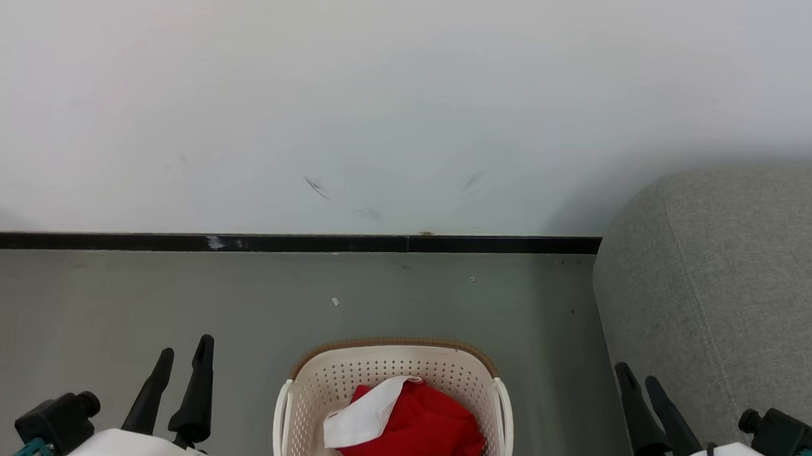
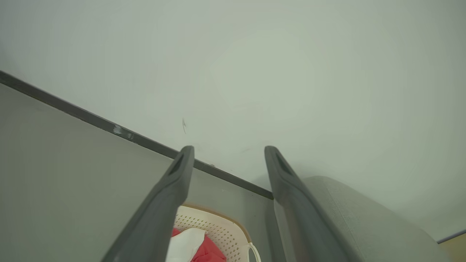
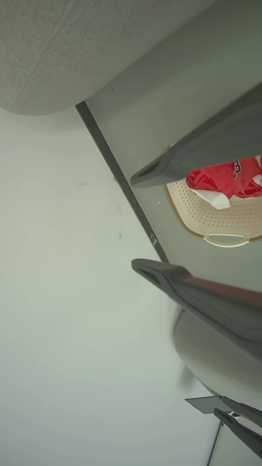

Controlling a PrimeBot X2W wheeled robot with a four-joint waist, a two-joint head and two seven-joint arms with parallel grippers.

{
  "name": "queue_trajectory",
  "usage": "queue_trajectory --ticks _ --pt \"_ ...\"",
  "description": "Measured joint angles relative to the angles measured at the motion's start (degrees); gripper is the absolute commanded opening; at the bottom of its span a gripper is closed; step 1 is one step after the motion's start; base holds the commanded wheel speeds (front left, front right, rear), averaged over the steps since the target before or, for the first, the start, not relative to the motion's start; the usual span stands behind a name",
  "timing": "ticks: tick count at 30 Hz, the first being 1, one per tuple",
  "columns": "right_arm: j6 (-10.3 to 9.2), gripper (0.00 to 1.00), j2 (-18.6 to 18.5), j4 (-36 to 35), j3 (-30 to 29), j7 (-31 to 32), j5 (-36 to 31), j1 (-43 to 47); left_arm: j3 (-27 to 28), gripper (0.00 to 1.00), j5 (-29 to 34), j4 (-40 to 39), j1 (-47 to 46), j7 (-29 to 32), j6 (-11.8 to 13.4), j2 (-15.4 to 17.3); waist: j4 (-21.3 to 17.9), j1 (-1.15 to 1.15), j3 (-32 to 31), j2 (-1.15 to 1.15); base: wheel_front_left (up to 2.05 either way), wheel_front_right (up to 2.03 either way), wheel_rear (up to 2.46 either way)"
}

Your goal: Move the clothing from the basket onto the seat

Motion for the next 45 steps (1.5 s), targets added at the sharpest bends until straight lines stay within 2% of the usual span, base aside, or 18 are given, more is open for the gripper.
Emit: queue_trajectory --ticks 9,30,45 --pt "0.02 1.0 0.71 -0.98 0.25 -0.98 -10.28 0.02 -1.72 1.0 8.43 -0.08 1.86 -1.93 1.83 0.01 -0.06 -0.09 0.06 0.0 0.0 0.0 0.0" --pt "0.04 1.0 1.65 -2.93 1.44 -3.91 -30.99 1.31 -3.71 1.0 23.88 -1.19 3.07 -6.25 5.09 0.03 0.04 -0.12 -0.36 0.0 0.0 0.0 0.0" --pt "0.05 1.0 2.5 -4.95 1.81 -5.99 -42.09 2.36 -4.76 1.0 32.84 -1.78 4.02 -8.99 6.87 0.15 0.07 -0.12 -0.14 0.0 0.0 0.0 0.0"
